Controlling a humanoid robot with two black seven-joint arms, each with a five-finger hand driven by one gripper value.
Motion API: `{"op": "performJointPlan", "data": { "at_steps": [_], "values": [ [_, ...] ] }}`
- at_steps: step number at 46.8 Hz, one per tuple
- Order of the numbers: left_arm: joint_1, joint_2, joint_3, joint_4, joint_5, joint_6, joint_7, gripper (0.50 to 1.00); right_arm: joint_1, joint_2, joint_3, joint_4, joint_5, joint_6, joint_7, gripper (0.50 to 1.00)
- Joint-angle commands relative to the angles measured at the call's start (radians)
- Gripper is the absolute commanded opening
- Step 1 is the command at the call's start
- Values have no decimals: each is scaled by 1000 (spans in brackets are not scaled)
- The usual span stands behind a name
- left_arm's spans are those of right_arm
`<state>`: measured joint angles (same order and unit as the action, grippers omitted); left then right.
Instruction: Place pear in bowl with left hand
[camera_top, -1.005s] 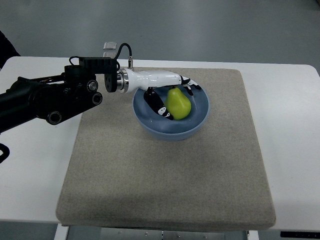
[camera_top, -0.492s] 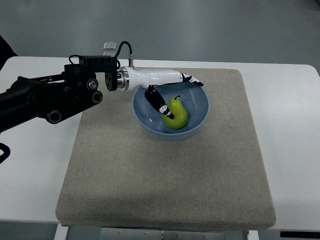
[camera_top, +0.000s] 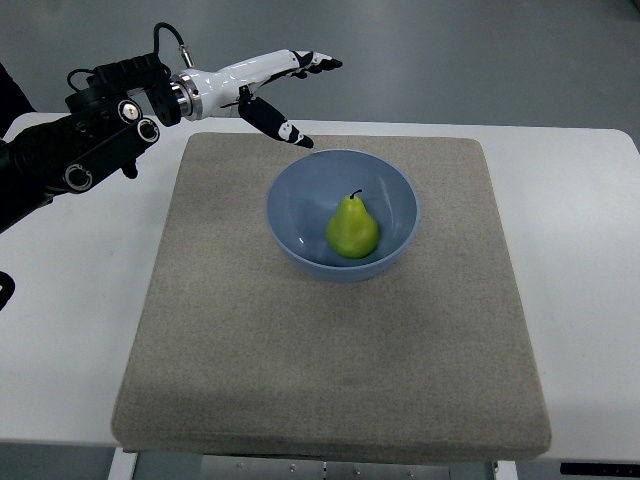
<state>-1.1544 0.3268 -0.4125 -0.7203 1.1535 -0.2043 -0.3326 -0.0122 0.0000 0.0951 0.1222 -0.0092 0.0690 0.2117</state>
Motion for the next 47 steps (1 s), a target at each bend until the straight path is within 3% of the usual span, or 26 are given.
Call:
{"op": "performJointPlan", "data": {
  "at_steps": [1,13,30,39,47],
  "values": [
    [-4,0,0,47,-41,20,0,956,0,0,0,1,0,0,0,926],
    [-2,-2,1,124,-152,86,0,956,0,0,0,1,0,0,0,926],
    [10,-18,4,285,-491,97,3,947,0,0,0,1,0,0,0,926],
    [18,-81,11,381,-641,163,6,945,0,0,0,-1,0,0,0,926],
    [32,-118,5,407,-736,189,56,862,0,0,0,-1,0,0,0,926]
  ]
}}
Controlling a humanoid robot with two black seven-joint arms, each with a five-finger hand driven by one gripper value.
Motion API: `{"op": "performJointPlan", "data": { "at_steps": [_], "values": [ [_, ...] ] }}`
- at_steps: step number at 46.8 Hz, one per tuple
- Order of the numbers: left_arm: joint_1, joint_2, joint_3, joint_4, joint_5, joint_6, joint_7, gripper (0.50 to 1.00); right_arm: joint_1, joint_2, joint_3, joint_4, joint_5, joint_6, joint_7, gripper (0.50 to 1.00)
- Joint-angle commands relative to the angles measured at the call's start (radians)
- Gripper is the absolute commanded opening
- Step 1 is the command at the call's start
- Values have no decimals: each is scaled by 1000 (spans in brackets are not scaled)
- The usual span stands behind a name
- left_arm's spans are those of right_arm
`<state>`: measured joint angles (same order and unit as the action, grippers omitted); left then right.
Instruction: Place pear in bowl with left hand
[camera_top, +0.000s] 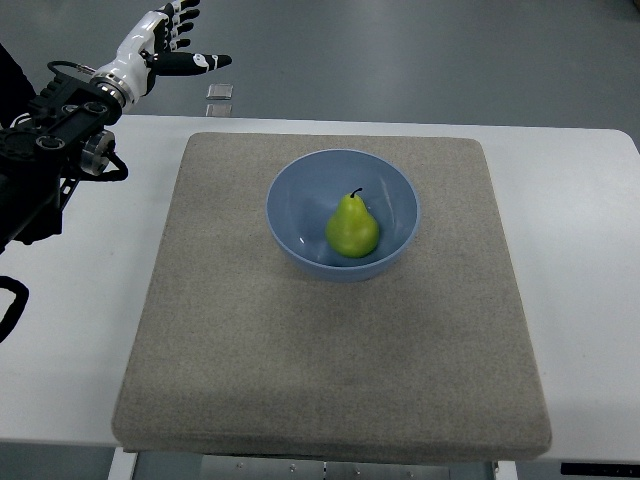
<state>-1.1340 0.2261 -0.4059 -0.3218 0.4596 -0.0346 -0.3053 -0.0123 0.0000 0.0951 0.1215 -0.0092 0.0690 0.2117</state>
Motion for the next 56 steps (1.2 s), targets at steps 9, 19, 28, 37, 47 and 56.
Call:
{"op": "performJointPlan", "data": {
  "at_steps": [9,19,28,37,47,56],
  "values": [
    [31,-42,-2,15,-185,73,109,857,0,0,0,1,0,0,0,926],
    [36,-57,-5,35,-350,91,138,857,0,0,0,1,0,0,0,926],
    [42,-59,-7,32,-545,78,149,870,0,0,0,0,0,0,0,926],
    [57,-77,-33,29,-659,67,149,883,0,0,0,1,0,0,0,926],
    [77,-77,-139,33,-667,-13,146,911,0,0,0,1,0,0,0,926],
    [103,-77,-185,35,-665,-65,141,926,0,0,0,1,0,0,0,926]
  ]
}}
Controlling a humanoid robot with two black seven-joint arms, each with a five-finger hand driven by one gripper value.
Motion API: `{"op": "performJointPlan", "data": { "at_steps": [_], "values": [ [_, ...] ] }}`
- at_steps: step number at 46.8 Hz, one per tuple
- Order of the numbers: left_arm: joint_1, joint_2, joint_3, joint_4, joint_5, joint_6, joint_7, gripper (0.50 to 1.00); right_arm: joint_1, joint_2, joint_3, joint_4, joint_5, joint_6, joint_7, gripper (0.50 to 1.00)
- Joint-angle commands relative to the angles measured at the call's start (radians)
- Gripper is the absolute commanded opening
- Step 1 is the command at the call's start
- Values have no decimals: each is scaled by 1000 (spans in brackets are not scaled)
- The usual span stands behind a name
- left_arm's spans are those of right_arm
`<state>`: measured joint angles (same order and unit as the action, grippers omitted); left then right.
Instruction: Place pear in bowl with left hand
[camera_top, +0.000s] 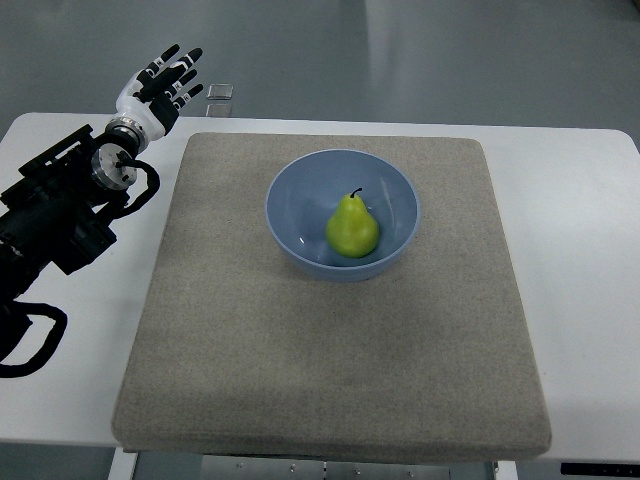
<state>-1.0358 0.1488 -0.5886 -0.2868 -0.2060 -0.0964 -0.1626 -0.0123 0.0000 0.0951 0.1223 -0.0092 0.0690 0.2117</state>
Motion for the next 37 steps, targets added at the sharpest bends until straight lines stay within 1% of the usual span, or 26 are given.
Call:
{"op": "performJointPlan", "data": {
  "at_steps": [1,4,6,11,14,37],
  "values": [
    [6,0,-2,0,0,-3,-2,928,0,0,0,-1,0,0,0,926],
    [10,0,-2,0,1,-3,-3,934,0,0,0,0,0,0,0,926],
    [19,0,-2,0,2,-3,-5,956,0,0,0,-1,0,0,0,926],
    [23,0,-2,0,4,3,-12,966,0,0,0,-1,0,0,0,926],
    [25,0,-2,0,4,4,-12,992,0,0,0,0,0,0,0,926],
    [20,-2,0,-8,11,1,-14,994,0,0,0,0,0,0,0,926]
  ]
}}
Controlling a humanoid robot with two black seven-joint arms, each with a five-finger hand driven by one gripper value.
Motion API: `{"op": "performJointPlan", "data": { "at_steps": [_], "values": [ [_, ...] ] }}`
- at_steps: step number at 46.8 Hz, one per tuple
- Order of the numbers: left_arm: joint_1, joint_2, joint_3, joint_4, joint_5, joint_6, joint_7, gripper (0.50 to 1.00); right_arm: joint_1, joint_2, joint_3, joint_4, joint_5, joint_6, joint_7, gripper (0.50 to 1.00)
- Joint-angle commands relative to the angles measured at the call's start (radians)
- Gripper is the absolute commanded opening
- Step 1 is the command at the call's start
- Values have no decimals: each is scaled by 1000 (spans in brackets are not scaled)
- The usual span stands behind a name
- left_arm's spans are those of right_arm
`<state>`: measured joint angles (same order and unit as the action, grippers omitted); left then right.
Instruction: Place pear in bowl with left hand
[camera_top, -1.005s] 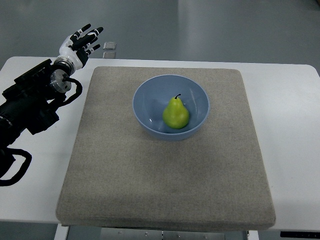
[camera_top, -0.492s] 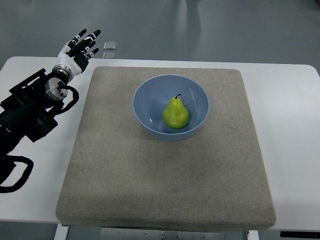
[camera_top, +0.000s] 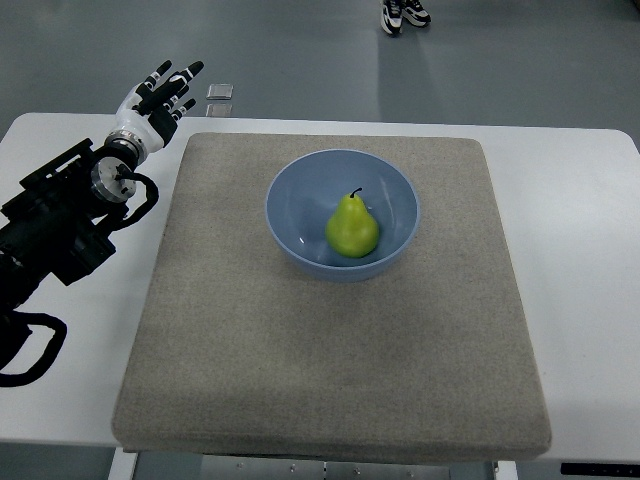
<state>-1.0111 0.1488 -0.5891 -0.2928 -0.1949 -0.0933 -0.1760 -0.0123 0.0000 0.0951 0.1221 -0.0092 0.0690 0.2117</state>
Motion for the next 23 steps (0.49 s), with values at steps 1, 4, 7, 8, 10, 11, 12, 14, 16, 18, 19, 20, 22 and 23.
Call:
{"op": "performJointPlan", "data": {
  "at_steps": [1,4,7,8,10,11,12,14,16,18,19,20,22,23],
  "values": [
    [-7,-1,0,-2,0,-3,1,994,0,0,0,-1,0,0,0,926],
    [-11,-1,-1,-3,0,-6,0,994,0,0,0,1,0,0,0,926],
    [-14,-5,-1,-6,0,-9,0,994,0,0,0,-1,0,0,0,926],
    [-14,-6,-1,-6,0,-11,0,994,0,0,0,-1,0,0,0,926],
    [-18,-8,-1,-8,0,-12,0,994,0,0,0,1,0,0,0,926],
    [-18,-12,-1,-8,0,-13,0,994,0,0,0,1,0,0,0,926],
    [-20,-15,-1,-8,0,-13,0,994,0,0,0,-1,0,0,0,926],
    [-20,-23,-1,-8,0,-13,0,994,0,0,0,-1,0,0,0,926],
    [-20,-28,-1,-8,0,-13,0,994,0,0,0,-1,0,0,0,926],
    [-20,-32,-1,-8,0,-13,1,994,0,0,0,1,0,0,0,926],
    [-20,-37,-1,-8,0,-13,0,994,0,0,0,1,0,0,0,926],
    [-20,-38,-1,-8,0,-13,0,994,0,0,0,1,0,0,0,926],
    [-20,-41,-3,-8,-3,-13,0,994,0,0,2,1,2,0,0,926],
    [-20,-40,-3,-8,-3,-13,0,994,0,0,2,1,2,0,0,926]
  ]
}}
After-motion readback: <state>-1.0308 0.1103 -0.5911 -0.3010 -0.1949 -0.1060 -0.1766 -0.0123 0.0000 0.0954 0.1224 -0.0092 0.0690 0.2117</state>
